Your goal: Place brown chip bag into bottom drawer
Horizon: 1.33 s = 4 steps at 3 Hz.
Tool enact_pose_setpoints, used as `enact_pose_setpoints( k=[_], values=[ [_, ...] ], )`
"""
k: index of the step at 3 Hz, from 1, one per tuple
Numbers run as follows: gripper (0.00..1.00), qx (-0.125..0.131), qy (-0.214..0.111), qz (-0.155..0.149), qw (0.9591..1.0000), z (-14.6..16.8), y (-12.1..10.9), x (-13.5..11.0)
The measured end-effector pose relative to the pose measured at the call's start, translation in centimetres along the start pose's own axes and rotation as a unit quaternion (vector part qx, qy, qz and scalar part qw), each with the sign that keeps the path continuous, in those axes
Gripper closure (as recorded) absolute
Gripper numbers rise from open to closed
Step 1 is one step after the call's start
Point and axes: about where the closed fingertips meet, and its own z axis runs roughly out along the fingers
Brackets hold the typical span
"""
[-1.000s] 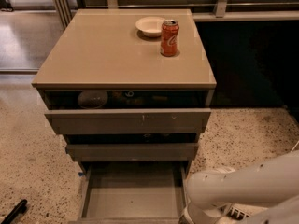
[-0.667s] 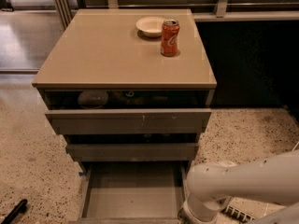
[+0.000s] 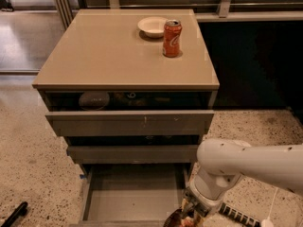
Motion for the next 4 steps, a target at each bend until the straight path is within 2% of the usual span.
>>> enact_pose_setpoints(
  k=[1, 3, 4],
  values=[
    [1.0, -0.012, -0.008, 0.01, 0.9998, -1.7, 2.0, -0.8],
    [1.0, -0.032, -0.009, 0.019, 0.9992, -7.5, 9.9, -0.6],
    [1.0, -0.033, -0.01, 0.026, 0.9991, -7.5, 9.2, -1.1]
  ],
)
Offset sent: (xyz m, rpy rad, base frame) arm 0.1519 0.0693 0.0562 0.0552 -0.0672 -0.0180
